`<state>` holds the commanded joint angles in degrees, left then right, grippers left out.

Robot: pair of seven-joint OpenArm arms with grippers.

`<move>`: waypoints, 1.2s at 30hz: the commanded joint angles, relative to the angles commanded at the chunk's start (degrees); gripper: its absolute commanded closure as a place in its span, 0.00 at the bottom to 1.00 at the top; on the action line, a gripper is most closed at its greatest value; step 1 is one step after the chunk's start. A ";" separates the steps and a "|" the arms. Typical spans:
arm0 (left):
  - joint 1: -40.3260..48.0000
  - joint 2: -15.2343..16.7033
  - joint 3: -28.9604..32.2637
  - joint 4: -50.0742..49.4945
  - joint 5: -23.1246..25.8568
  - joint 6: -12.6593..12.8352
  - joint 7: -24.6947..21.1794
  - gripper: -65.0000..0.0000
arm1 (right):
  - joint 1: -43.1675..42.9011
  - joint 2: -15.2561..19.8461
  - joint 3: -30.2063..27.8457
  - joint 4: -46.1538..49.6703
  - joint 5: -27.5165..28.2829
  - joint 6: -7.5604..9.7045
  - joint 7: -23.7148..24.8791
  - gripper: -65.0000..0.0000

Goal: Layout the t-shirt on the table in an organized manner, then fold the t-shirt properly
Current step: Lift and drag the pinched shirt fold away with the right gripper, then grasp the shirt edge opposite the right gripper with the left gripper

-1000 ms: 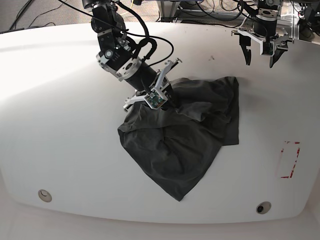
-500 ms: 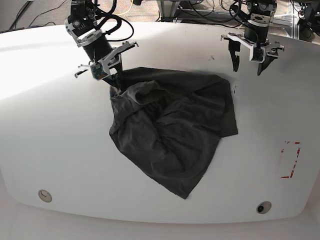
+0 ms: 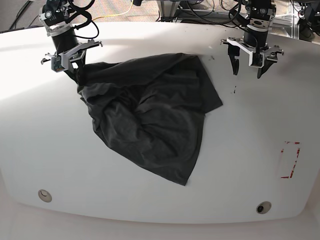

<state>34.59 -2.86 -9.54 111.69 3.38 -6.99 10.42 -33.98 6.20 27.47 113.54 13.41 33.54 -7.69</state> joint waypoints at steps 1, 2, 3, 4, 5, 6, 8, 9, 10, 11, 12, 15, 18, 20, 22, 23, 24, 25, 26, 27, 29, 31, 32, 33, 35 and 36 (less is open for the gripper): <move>-0.44 0.00 0.00 0.00 -0.18 -0.09 0.88 0.37 | 0.00 0.00 0.00 0.00 0.00 0.00 -0.18 1.00; -1.23 0.18 0.09 0.00 -0.79 -0.09 2.20 0.37 | 0.00 0.00 0.00 0.00 0.18 0.00 -0.44 1.00; -2.11 0.70 0.18 0.00 -2.11 -0.18 3.43 0.37 | 0.00 0.00 0.00 0.00 0.26 0.00 -0.62 1.00; -2.46 0.97 0.18 0.00 -2.90 -0.26 4.04 0.37 | 0.00 0.00 0.00 0.00 0.26 0.00 -0.62 1.00; -3.34 1.23 0.18 0.00 -4.66 -0.97 5.36 0.37 | 0.00 0.00 0.00 0.00 0.09 0.00 -0.62 1.00; -3.96 1.32 0.09 0.00 -5.98 -1.58 6.33 0.37 | 0.00 0.00 0.00 0.00 0.09 0.00 -0.62 1.00; -6.24 1.23 0.09 0.00 -8.53 -3.34 8.70 0.37 | -0.09 0.00 0.00 0.00 0.26 0.00 -0.62 1.00; -7.38 1.23 0.09 0.00 -9.49 -4.04 10.20 0.37 | -0.09 0.00 0.00 0.00 0.35 0.00 -0.62 1.00; -8.70 1.41 0.09 -0.09 -10.37 -4.84 11.96 0.37 | -0.09 -0.09 0.00 0.00 0.35 0.00 -0.62 1.00; -9.85 1.41 0.09 -0.09 -11.08 -5.54 13.71 0.37 | -0.09 -0.09 -0.09 0.00 0.35 0.00 -0.62 1.00; -10.90 1.49 0.09 -0.18 -11.78 -6.24 15.74 0.37 | -0.09 -0.09 -0.09 0.00 0.44 0.00 -0.62 1.00; -13.80 2.02 0.18 -0.18 -13.80 -8.00 21.01 0.37 | -0.09 -0.09 -0.18 0.00 0.44 0.00 -0.62 1.00; -16.35 3.43 0.09 -0.44 -14.51 -8.26 23.91 0.37 | 0.00 -0.09 -0.18 0.00 0.53 0.00 -1.05 1.00; -17.76 3.96 0.09 -1.67 -14.51 -8.26 24.97 0.37 | 0.00 -0.09 -0.18 0.00 0.53 0.00 -1.32 1.00; -19.08 3.96 0.09 -3.34 -14.51 -8.26 25.76 0.37 | 0.00 -0.09 -0.18 0.00 0.53 0.00 -1.32 1.00; -19.87 3.96 0.09 -4.66 -14.51 -8.26 26.37 0.37 | 0.00 -0.09 -0.18 0.00 0.53 0.00 -1.32 1.00; -20.31 3.96 0.09 -5.71 -14.51 -8.26 26.64 0.37 | 0.09 -0.09 -0.18 0.00 0.53 0.00 -1.32 1.00; -20.92 3.96 0.09 -7.12 -14.59 -8.26 26.90 0.37 | 0.09 -0.09 -0.18 0.00 0.53 0.00 -1.32 1.00; -21.45 3.96 0.09 -8.53 -14.59 -8.26 26.99 0.37 | 0.09 -0.09 -0.18 0.00 0.53 0.00 -1.32 1.00; -21.98 3.96 0.09 -9.76 -14.59 -8.26 26.99 0.37 | 0.09 -0.09 -0.18 0.00 0.53 0.00 -1.32 1.00; -22.51 3.96 0.09 -11.52 -14.59 -8.26 26.99 0.37 | 0.09 -0.09 -0.18 0.00 0.53 0.00 -1.32 1.00; -22.59 3.96 0.09 -13.19 -14.68 -8.26 26.90 0.37 | 0.09 -0.09 -0.18 0.00 0.53 0.00 -1.32 1.00; -22.59 3.96 0.09 -14.15 -14.68 -8.26 26.90 0.37 | 0.09 -0.09 -0.18 0.00 0.53 0.00 -1.32 1.00; -22.68 3.96 0.09 -14.68 -14.68 -8.26 26.90 0.37 | 0.09 -0.09 -0.18 0.00 0.53 0.00 -1.32 1.00; -23.03 3.96 0.09 -16.00 -14.68 -8.35 26.81 0.37 | 0.09 -0.18 -0.18 0.00 0.53 0.00 -1.32 1.00; -23.21 3.96 0.09 -16.26 -14.68 -8.44 26.81 0.37 | 0.09 -0.18 -0.18 0.00 0.53 0.00 -1.32 1.00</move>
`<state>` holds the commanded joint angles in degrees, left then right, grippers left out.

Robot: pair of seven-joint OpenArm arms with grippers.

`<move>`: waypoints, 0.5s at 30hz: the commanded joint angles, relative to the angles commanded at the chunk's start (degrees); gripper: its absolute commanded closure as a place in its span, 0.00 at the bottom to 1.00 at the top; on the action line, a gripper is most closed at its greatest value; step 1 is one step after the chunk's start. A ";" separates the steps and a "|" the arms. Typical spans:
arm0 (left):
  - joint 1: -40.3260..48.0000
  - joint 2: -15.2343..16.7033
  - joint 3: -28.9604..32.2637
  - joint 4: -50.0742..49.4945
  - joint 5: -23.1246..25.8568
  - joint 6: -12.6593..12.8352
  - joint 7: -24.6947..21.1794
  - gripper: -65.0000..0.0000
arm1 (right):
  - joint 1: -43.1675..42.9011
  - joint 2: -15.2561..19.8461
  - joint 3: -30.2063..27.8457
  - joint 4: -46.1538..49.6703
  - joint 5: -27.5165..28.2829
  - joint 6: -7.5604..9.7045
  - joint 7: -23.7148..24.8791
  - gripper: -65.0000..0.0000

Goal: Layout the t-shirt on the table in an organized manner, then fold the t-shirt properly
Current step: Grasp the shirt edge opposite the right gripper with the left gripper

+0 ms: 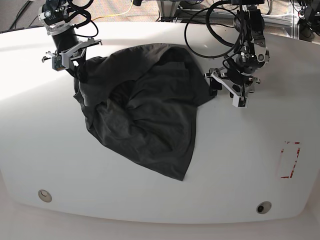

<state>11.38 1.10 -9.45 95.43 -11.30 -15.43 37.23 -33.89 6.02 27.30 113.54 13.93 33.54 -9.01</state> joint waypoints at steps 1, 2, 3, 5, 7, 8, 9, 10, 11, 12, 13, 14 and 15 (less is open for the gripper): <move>-0.26 0.00 0.09 -0.62 0.00 0.00 0.09 0.37 | 0.00 0.00 0.00 0.00 0.00 0.00 0.00 1.00; -0.35 0.00 0.09 -0.88 0.00 0.00 0.09 0.37 | 0.00 0.00 0.00 0.00 0.00 0.00 0.00 1.00; -0.44 0.00 0.09 -1.41 -0.09 0.00 0.09 0.37 | 0.00 0.00 0.00 0.00 0.00 0.00 0.00 1.00; -0.53 0.00 0.79 -2.46 -0.09 -0.09 0.09 0.37 | 0.00 0.00 0.00 0.00 0.00 0.00 0.00 1.00; -0.53 -0.09 2.20 -3.52 -0.09 -0.09 0.09 0.37 | 0.00 0.00 0.00 0.00 0.00 0.00 0.00 1.00; -0.53 -0.18 2.90 -4.04 -0.09 -0.09 0.09 0.37 | 0.00 0.00 0.00 0.00 0.00 0.00 0.00 1.00; -0.62 -0.18 3.69 -4.48 -0.09 -0.09 0.09 0.38 | 0.00 0.00 0.00 0.00 0.00 0.00 0.00 1.00; -0.62 -0.18 4.57 -5.10 -0.09 -0.09 0.09 0.38 | 0.00 0.00 0.00 0.00 0.00 0.00 0.00 1.00; -0.62 -0.18 4.92 -5.45 -0.09 -0.09 0.09 0.38 | 0.00 0.00 0.00 0.00 0.00 0.00 0.00 1.00; -0.62 -0.18 5.54 -5.71 -0.09 -0.09 0.09 0.38 | 0.00 0.00 0.00 0.00 0.00 0.00 0.00 1.00; -0.62 -0.18 6.33 -6.07 -0.09 -0.09 0.09 0.38 | 0.00 0.00 0.00 0.00 0.00 0.00 0.00 1.00; -0.62 -0.18 6.68 -6.15 -0.09 -0.09 0.09 0.38 | 0.00 0.00 0.00 0.00 0.00 0.00 0.00 1.00; -0.62 -0.09 7.30 -6.24 -0.09 -0.09 0.09 0.38 | 0.00 0.00 0.00 0.00 0.00 0.00 0.00 1.00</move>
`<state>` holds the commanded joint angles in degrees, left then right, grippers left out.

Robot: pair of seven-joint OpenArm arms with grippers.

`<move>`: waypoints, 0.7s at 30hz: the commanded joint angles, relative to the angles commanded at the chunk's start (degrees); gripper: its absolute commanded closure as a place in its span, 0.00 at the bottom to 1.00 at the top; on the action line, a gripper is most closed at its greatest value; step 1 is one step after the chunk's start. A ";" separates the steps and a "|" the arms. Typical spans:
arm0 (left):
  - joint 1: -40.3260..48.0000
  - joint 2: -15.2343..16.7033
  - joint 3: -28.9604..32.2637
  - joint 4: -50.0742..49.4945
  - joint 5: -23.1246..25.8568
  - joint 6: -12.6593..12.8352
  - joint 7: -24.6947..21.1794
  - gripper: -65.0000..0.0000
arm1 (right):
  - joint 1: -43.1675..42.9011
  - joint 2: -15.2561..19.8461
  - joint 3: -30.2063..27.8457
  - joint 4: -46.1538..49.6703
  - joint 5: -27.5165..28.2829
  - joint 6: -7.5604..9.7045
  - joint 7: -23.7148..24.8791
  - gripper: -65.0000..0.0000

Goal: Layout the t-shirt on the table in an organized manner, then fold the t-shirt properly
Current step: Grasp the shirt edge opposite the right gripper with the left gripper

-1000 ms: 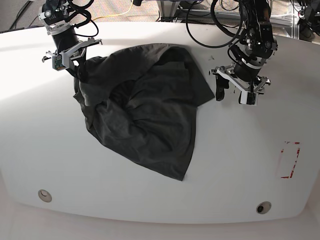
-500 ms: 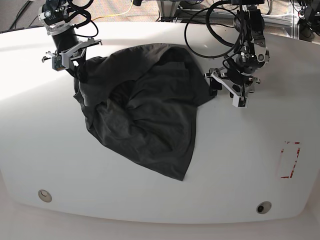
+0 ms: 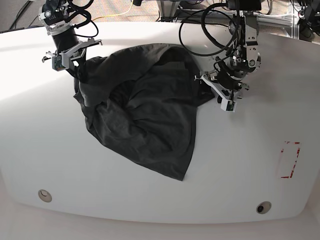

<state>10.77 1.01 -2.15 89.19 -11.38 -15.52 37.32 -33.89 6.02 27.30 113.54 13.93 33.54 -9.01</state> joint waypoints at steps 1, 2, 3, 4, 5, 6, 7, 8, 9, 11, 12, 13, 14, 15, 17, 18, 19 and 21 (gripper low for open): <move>0.00 0.00 0.44 0.00 0.00 0.00 0.00 0.38 | 0.00 0.00 0.00 0.00 0.00 0.00 0.00 1.00; 0.00 0.00 0.62 0.00 0.00 0.00 0.00 0.38 | 0.09 0.00 0.00 0.00 0.00 0.00 0.00 1.00; 0.00 0.09 0.79 0.00 0.00 0.00 0.00 0.38 | 0.09 0.00 0.00 0.00 0.00 0.00 0.00 1.00; 0.00 0.09 0.79 0.09 0.00 0.00 0.00 0.38 | 0.09 0.00 0.00 0.00 0.00 0.00 0.00 1.00; 0.00 0.09 0.88 0.09 0.00 0.00 0.00 0.38 | 0.09 0.00 0.00 0.00 0.00 0.00 0.00 1.00; 0.00 0.09 0.88 0.09 0.00 0.00 0.00 0.38 | 0.09 0.00 0.00 0.00 0.00 0.00 0.00 1.00; 0.00 0.09 0.88 0.09 0.00 0.00 0.00 0.38 | 0.09 0.00 0.00 0.00 0.00 0.00 0.00 1.00; 0.00 0.09 0.88 0.09 0.00 0.09 0.00 0.39 | 0.09 0.00 0.00 0.00 0.00 0.00 0.00 1.00; 0.00 0.09 0.88 -0.09 0.00 0.09 0.00 0.42 | 0.09 0.00 0.00 0.00 0.00 0.00 0.00 1.00; 0.00 0.09 0.79 -0.26 0.00 0.18 -0.09 0.51 | 0.09 0.00 0.00 0.00 0.00 0.00 0.00 1.00; -0.09 0.09 0.79 -0.26 0.00 0.26 -0.09 0.60 | 0.09 0.00 0.00 0.00 0.00 0.00 0.00 1.00; -0.18 0.09 0.79 -0.26 0.00 0.26 -0.18 0.68 | 0.09 0.00 0.00 0.00 0.00 0.00 0.00 1.00; -0.35 0.09 0.79 -0.26 0.00 0.26 -0.18 0.71 | 0.09 0.00 0.00 0.00 0.00 0.00 0.00 1.00; -1.05 0.09 0.70 -0.26 0.00 0.26 -0.18 0.78 | 0.09 0.00 0.00 0.00 0.00 0.00 0.00 1.00; -1.58 0.00 0.70 -0.35 0.09 0.26 -0.18 0.87 | 0.09 0.00 0.00 0.00 0.00 0.00 0.00 1.00; -1.76 -0.09 0.70 -0.35 0.09 0.26 -0.18 0.93 | 0.09 0.00 0.00 0.00 0.00 0.00 0.00 1.00; -1.85 -0.09 0.70 -0.35 0.09 0.26 -0.18 0.98 | 0.09 0.00 0.00 0.00 0.00 0.00 0.00 1.00; -1.93 -0.18 0.70 -0.35 0.18 0.26 -0.18 1.00 | 0.18 0.00 0.00 0.00 0.00 0.00 0.00 1.00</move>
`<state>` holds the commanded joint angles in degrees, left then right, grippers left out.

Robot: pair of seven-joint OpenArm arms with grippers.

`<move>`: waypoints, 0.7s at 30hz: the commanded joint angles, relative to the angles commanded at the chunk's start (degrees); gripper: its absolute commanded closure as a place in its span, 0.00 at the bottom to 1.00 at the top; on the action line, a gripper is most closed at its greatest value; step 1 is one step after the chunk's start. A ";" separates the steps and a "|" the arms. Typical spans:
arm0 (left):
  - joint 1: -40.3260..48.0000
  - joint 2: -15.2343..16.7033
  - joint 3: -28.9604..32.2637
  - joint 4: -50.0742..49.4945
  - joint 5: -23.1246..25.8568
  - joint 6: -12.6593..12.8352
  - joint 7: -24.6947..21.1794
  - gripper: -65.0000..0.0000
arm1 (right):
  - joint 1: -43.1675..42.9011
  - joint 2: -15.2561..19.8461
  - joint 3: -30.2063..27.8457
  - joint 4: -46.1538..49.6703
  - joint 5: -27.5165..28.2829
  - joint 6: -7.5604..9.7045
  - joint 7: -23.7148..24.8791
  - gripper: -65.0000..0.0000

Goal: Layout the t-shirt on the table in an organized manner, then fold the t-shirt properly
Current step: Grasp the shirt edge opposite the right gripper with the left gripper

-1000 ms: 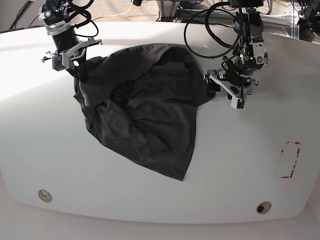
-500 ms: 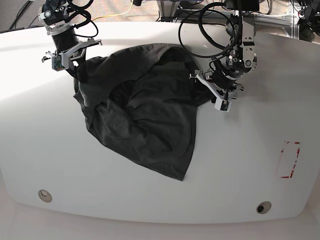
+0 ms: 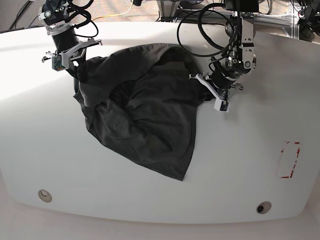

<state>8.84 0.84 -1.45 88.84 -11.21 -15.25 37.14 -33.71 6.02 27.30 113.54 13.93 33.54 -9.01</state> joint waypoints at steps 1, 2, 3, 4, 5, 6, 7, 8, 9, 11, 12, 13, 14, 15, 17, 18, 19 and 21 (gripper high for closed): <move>0.00 0.00 0.00 0.00 0.00 0.00 0.00 1.00 | 0.09 0.00 0.00 0.00 0.00 0.00 0.00 1.00; -0.09 0.00 0.00 0.00 0.00 0.00 0.00 1.00 | 0.09 0.00 0.00 0.00 0.00 0.00 0.00 1.00; -0.09 -0.09 0.00 0.00 0.00 0.00 0.00 1.00 | 0.18 0.00 0.00 0.00 0.00 0.00 0.00 1.00; -0.09 -0.09 0.00 0.18 0.00 0.00 0.00 1.00 | 0.18 0.00 0.00 0.00 0.00 0.00 0.00 1.00; -0.09 -0.09 0.00 0.35 0.00 0.00 0.00 1.00 | 0.26 0.00 0.00 0.00 0.00 0.00 0.00 1.00; -0.09 -0.09 0.00 0.62 0.00 0.00 0.00 1.00 | 0.26 0.00 0.00 0.00 0.00 0.00 0.00 1.00; -0.09 -0.09 0.00 0.70 -0.09 0.00 0.09 1.00 | 0.26 0.00 0.00 0.00 0.00 0.00 0.00 1.00; -0.09 -0.09 0.00 1.14 -0.09 0.00 0.18 1.00 | 0.26 0.00 0.00 0.00 0.00 -0.09 -0.09 1.00; -0.09 -0.09 0.00 2.37 -0.09 0.00 0.26 1.00 | 0.44 0.00 0.00 0.00 0.00 -0.26 -0.09 1.00; 0.26 -0.18 0.00 4.75 -0.09 0.00 0.53 1.00 | 1.14 0.00 0.00 0.00 0.00 -0.44 -0.79 1.00; 0.35 -0.18 -0.09 6.51 -0.09 0.00 0.53 1.00 | 1.67 0.00 0.26 -0.09 0.00 -0.44 -2.11 1.00; 0.44 -0.18 -0.18 7.56 -0.09 0.00 0.53 1.00 | 2.02 0.00 0.35 -0.26 0.00 -0.44 -2.90 1.00; 0.70 -0.62 -0.35 9.76 -0.09 0.00 0.62 1.00 | 2.73 0.00 0.35 -0.70 0.00 -0.44 -4.48 1.00; 1.23 -1.14 -0.70 10.99 -0.09 0.00 0.62 1.00 | 3.25 0.00 0.44 -1.05 0.00 -0.44 -5.19 1.00; 2.29 -2.20 -2.02 13.71 -0.09 0.00 0.62 1.00 | 4.40 0.00 1.05 -1.67 0.00 -0.44 -6.33 1.00; 2.73 -2.46 -2.73 14.77 -0.09 0.00 0.70 1.00 | 4.92 0.00 1.67 -2.20 0.00 -0.44 -6.51 1.00; 2.99 -2.64 -3.69 15.91 -0.09 0.00 0.70 1.00 | 5.54 0.00 2.11 -2.81 0.00 -0.44 -6.51 1.00; 3.25 -2.64 -5.45 17.05 -0.09 0.00 0.70 1.00 | 6.68 0.00 2.46 -3.69 0.00 -0.44 -6.59 1.00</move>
<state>12.09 -1.80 -6.90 105.89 -11.30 -15.25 37.85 -27.03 6.02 29.76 109.85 13.93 33.10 -15.60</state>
